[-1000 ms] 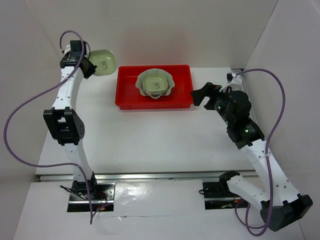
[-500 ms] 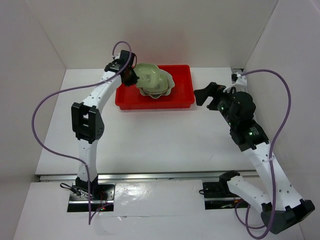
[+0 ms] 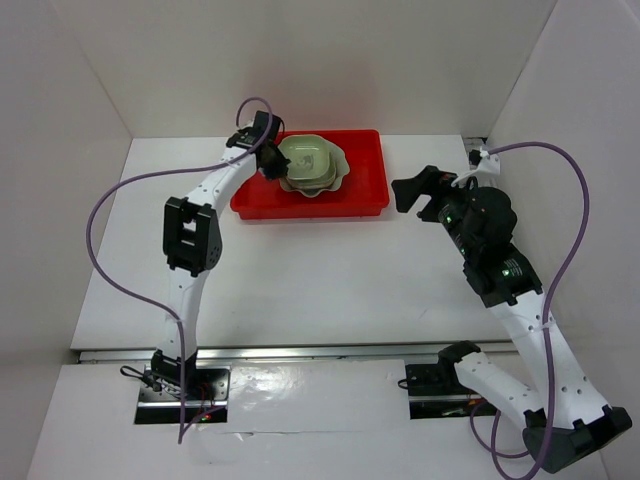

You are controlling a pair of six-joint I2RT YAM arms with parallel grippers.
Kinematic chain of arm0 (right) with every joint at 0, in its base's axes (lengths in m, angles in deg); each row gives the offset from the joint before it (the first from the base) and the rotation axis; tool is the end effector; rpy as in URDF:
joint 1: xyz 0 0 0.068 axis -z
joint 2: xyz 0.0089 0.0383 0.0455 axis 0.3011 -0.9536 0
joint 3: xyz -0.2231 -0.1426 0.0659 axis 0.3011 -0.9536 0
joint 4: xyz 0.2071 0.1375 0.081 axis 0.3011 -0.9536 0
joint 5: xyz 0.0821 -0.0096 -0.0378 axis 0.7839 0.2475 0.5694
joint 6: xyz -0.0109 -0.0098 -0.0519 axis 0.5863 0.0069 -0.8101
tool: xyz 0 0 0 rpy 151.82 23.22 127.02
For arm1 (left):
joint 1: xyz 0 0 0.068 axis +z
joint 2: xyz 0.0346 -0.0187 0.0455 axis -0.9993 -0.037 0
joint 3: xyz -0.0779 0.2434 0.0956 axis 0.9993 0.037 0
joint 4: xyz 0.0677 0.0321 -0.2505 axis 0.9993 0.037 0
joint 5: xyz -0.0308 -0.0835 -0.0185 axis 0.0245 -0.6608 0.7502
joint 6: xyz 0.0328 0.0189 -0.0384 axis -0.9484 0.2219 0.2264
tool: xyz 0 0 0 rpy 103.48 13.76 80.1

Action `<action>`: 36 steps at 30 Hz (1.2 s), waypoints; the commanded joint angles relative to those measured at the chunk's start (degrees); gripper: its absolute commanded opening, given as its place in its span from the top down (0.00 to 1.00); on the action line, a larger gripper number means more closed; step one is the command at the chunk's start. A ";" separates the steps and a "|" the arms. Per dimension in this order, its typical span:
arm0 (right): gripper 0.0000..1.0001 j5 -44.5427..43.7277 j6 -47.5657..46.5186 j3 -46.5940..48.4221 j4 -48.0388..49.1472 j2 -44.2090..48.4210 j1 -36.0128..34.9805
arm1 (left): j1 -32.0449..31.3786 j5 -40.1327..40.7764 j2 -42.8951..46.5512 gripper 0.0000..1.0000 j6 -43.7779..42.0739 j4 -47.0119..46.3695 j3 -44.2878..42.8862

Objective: Place the plates into the plastic bin on the countertop

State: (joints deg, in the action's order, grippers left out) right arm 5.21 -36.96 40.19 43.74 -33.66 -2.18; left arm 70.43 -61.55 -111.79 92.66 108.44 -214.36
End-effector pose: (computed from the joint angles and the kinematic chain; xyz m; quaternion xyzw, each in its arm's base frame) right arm 0.1713 0.0582 0.4081 0.0583 0.7350 0.2271 0.6363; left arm 0.5026 -0.1524 0.2520 -0.3351 0.8666 -0.1637 0.3315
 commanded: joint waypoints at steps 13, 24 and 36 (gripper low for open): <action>0.00 -2.10 -2.17 1.97 -1.31 -0.57 0.37 | -1.44 -2.45 1.60 0.39 2.02 -5.14 -4.03; 0.00 -2.18 -3.75 4.52 -5.51 -5.22 0.37 | -4.17 9.14 29.42 0.00 -9.22 3.90 11.67; 0.00 -5.71 -5.95 4.97 -10.01 5.57 -1.21 | -15.15 18.66 79.95 0.00 -12.63 8.48 51.93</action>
State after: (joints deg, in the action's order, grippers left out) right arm -0.87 -42.14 43.03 34.49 -30.60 -2.64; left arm 55.76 -45.73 -39.92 83.59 114.23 -166.12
